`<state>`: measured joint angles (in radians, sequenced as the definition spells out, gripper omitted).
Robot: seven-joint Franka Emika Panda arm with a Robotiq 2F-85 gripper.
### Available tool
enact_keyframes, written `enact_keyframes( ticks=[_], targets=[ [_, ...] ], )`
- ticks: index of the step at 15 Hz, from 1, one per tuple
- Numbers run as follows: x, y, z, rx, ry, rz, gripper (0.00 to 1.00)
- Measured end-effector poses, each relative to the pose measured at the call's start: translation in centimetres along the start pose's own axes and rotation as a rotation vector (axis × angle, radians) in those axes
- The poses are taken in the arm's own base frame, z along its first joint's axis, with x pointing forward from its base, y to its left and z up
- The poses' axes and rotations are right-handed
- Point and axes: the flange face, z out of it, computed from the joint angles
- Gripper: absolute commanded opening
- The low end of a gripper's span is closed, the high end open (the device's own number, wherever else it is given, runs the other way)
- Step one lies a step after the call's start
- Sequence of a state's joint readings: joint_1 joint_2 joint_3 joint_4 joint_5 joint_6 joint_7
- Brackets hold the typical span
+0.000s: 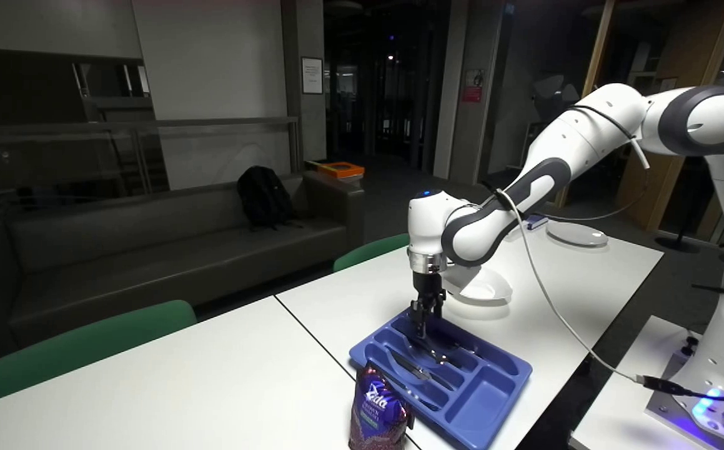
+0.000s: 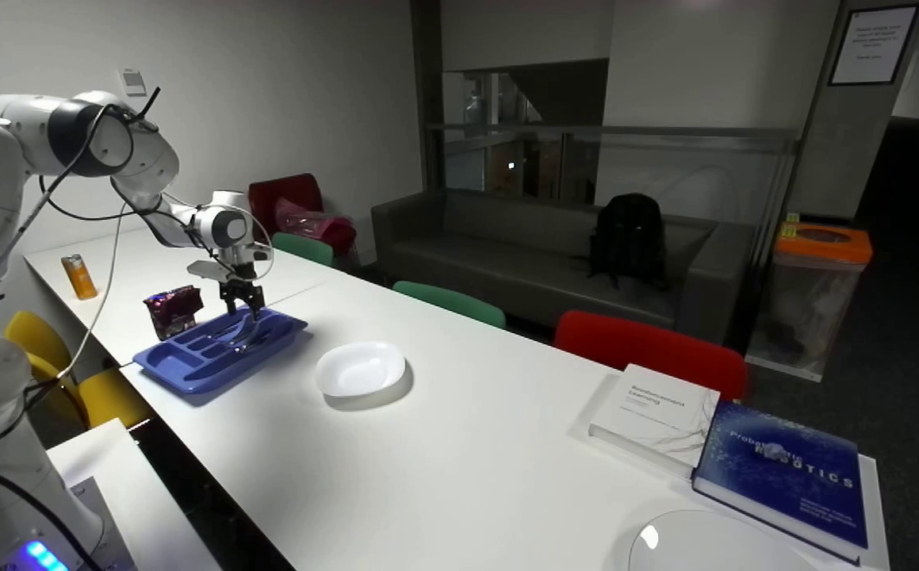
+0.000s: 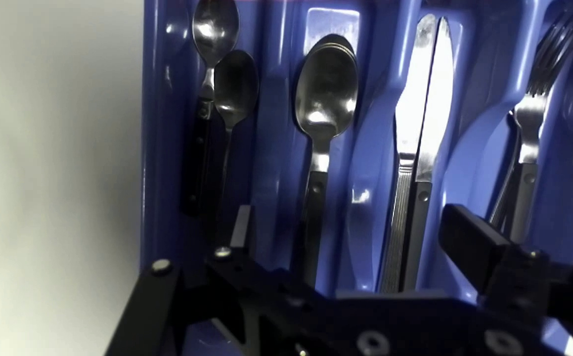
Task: Pick one teaspoon and put it on the counter
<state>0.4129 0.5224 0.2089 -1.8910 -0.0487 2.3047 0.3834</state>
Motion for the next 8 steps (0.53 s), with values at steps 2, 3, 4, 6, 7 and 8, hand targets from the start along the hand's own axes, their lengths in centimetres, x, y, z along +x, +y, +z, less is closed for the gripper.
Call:
enact_keyframes(
  ticks=[2, 3, 4, 6, 7, 8],
  targets=[
    [0.2, -0.5, 0.6, 0.0, -0.005, -0.007, 1.0],
    [0.2, -0.8, 1.0, -0.001, -0.009, -0.008, 1.0],
    [0.3, -1.0, 1.3, -0.003, -0.012, -0.007, 1.0],
    [0.2, -1.4, 2.3, -0.01, -0.023, -0.001, 1.0],
    [0.2, -1.6, 2.8, -0.014, -0.029, 0.005, 0.99],
    [0.1, -1.7, 3.3, -0.017, -0.036, 0.013, 0.98]
  ],
)
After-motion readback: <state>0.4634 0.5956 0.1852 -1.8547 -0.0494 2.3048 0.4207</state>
